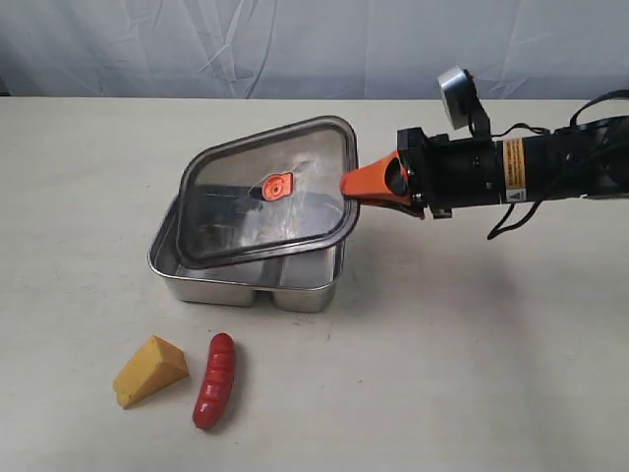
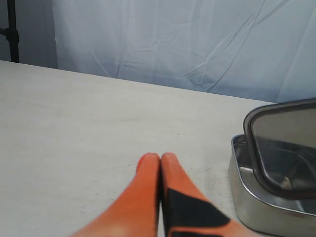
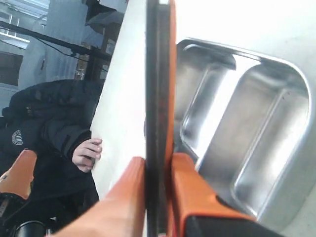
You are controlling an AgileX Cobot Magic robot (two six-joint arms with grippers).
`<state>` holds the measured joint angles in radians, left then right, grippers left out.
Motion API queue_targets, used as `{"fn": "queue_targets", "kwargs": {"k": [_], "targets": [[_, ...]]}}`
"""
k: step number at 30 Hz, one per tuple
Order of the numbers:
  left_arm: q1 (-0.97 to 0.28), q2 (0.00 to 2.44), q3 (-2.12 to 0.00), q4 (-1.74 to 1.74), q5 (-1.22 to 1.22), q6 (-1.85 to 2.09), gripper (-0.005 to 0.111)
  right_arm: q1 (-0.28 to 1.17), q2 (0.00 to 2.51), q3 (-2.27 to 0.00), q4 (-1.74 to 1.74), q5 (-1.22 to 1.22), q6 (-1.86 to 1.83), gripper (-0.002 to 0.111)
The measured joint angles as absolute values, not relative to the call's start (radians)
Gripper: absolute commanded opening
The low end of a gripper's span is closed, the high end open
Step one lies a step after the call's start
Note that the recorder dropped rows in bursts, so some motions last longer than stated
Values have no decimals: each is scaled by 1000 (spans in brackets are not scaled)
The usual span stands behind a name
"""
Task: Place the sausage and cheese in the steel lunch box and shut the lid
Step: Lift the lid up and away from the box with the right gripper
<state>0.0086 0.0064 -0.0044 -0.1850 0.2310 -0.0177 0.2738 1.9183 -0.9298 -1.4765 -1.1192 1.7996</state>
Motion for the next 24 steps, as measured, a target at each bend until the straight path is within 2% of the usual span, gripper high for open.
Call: {"fn": "queue_targets", "kwargs": {"k": [7,12,17,24], "targets": [[9,6,-4,-185,231,-18,0,274,1805,-930,-1425,-1117,1768,-1],[9,6,-4,-185,231,-18,0,274,1697,-988,-1517,-1035,1766,-1],[9,6,-4,-185,231,-18,0,274,1547,-1062,-1721,-806,1813,-1],[9,6,-4,-185,231,-18,0,274,1363,-1069,-1748,-473,1740,-1]]}}
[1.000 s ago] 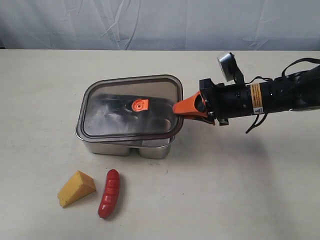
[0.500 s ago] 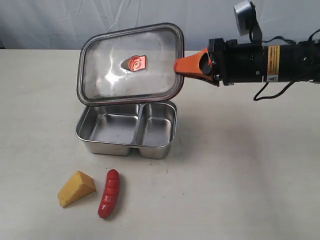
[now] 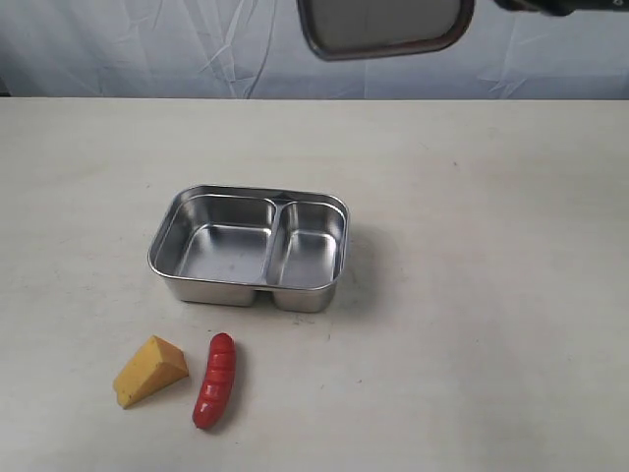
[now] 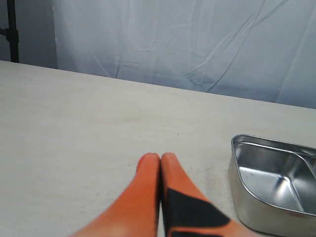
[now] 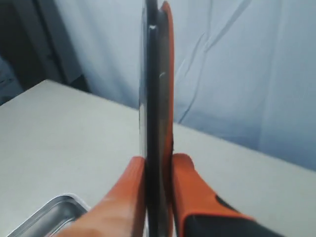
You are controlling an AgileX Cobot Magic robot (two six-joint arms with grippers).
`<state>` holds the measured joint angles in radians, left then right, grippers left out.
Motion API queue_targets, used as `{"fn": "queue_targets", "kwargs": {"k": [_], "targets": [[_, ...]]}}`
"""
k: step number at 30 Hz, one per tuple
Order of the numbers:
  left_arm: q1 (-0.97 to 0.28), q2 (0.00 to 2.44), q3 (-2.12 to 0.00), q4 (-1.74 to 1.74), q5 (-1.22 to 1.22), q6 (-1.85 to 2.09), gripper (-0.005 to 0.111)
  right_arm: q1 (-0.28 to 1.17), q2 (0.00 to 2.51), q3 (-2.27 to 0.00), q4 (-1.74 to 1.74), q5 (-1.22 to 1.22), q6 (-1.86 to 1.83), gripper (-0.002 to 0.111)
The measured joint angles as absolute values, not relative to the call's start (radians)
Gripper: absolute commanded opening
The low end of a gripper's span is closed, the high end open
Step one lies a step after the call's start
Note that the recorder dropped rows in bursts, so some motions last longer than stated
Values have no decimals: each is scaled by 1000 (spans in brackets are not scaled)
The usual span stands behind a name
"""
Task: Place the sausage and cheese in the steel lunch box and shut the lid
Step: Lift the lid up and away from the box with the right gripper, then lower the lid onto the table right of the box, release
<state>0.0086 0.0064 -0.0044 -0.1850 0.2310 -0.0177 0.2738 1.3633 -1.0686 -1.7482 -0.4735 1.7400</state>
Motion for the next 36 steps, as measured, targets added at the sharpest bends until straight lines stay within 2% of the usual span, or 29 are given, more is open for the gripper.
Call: {"fn": "queue_targets", "kwargs": {"k": [8,15,23,29,36], "targets": [[9,6,-4,-185,231,-18,0,274,1337,-1046,-1748,-80,1478,-1],[9,6,-4,-185,231,-18,0,312,1333,-875,-1748,23,1244,-1],[9,5,-4,-185,231,-18,0,541,1274,-654,-1692,318,1035,-1],[9,5,-4,-185,231,-18,0,792,1271,-575,-1202,561,657,-1],[9,5,-4,-185,231,-18,0,1017,1349,-573,-867,593,526,-1]]}}
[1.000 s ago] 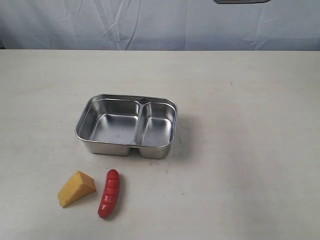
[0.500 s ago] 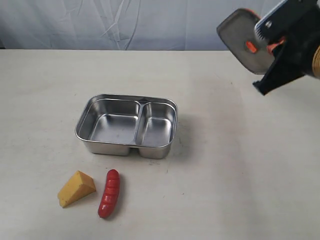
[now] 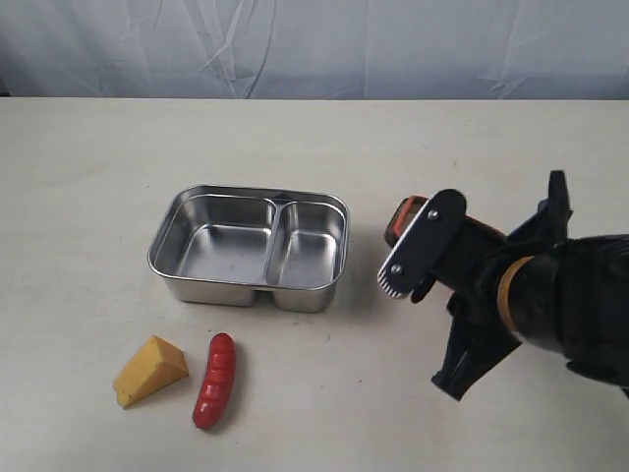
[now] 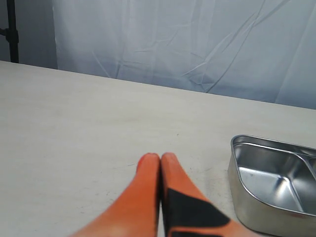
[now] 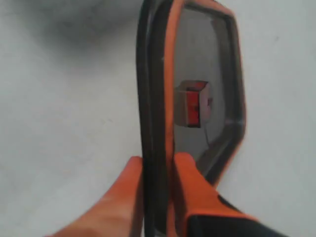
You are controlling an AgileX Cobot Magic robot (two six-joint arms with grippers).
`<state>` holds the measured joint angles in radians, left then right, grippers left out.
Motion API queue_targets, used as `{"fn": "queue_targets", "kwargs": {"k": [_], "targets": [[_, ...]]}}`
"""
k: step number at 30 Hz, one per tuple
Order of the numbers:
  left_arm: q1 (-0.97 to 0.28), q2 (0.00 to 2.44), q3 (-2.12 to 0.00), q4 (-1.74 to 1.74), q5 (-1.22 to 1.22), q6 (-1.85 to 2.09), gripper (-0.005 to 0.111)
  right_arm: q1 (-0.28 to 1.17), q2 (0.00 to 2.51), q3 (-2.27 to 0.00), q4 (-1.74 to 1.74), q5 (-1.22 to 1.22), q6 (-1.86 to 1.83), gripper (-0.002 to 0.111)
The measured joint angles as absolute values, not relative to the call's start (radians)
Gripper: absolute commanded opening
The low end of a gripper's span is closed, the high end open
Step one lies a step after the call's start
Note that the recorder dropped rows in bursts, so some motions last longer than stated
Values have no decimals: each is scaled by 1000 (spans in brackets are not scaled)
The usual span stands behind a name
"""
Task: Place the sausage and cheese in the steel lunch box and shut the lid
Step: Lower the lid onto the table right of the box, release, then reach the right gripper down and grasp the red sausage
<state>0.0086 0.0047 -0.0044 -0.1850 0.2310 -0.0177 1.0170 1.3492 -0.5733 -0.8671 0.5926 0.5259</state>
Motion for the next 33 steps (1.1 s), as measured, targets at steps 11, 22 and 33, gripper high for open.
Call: {"fn": "queue_targets", "kwargs": {"k": [11,22,33], "targets": [[9,5,-4,-185,231,-18,0,1080,1490,-573,-667,424,518,46],[9,5,-4,-185,231,-18,0,1089,1445,-731,-287,486,501,46],[9,5,-4,-185,231,-18,0,1140,1586,-968,179,482,342,46]]}}
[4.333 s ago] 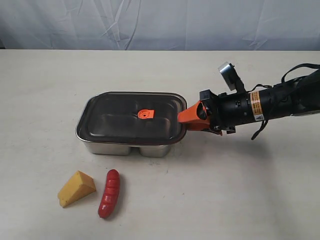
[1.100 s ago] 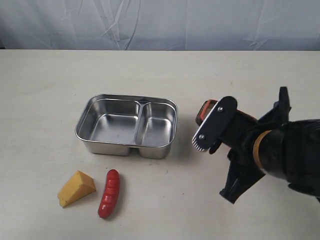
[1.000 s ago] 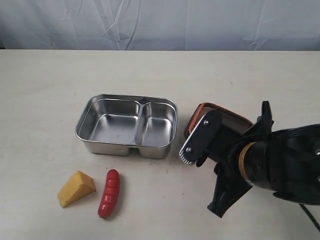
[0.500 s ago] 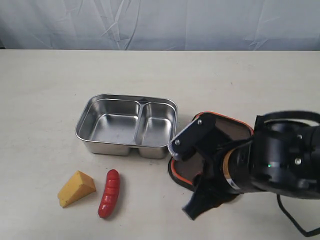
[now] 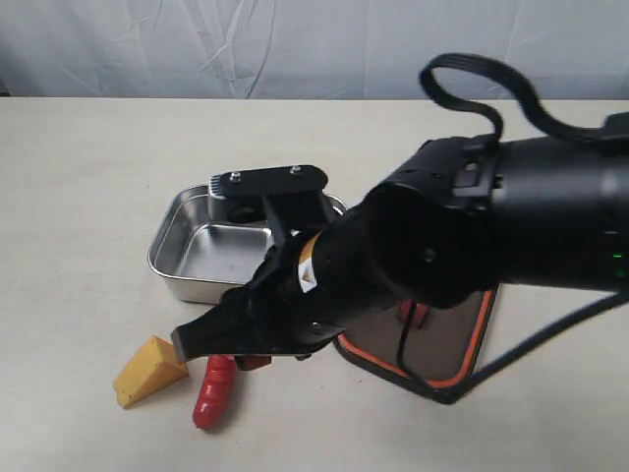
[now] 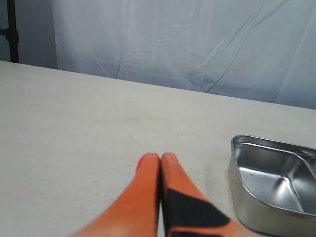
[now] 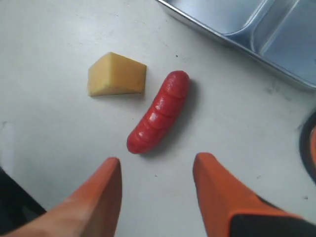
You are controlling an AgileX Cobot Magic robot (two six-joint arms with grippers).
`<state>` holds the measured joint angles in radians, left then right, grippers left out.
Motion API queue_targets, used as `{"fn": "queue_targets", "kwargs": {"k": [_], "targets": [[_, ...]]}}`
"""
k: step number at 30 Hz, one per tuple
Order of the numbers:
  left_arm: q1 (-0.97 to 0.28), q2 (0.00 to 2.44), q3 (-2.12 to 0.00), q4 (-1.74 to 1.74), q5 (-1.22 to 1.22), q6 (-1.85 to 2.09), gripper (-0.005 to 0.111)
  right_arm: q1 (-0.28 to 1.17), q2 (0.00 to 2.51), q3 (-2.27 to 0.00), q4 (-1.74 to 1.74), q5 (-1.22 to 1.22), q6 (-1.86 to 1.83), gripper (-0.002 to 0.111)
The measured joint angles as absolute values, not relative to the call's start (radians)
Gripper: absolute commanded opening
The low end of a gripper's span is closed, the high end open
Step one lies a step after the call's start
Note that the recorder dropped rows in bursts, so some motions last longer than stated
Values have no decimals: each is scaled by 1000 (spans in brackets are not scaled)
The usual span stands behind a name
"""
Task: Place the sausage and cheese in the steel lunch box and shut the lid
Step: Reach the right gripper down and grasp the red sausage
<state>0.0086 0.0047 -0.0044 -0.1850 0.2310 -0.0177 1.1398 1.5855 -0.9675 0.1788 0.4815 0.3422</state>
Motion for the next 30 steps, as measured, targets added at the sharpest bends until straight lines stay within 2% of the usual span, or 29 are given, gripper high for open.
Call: {"fn": "queue_targets", "kwargs": {"k": [11,26,29,30], "targets": [[9,5,-4,-185,231,-18,0,1141,1930,-1150,262,483,332,46],[9,5,-4,-185,231,-18,0,1144,2020,-1202,288,462,331,46],[9,5,-4,-185,231,-18,0,1144,2030,-1222,290,490,331,34],[9,5,-4,-185,231,-18,0,1144,2034,-1224,292,499,331,24]]}}
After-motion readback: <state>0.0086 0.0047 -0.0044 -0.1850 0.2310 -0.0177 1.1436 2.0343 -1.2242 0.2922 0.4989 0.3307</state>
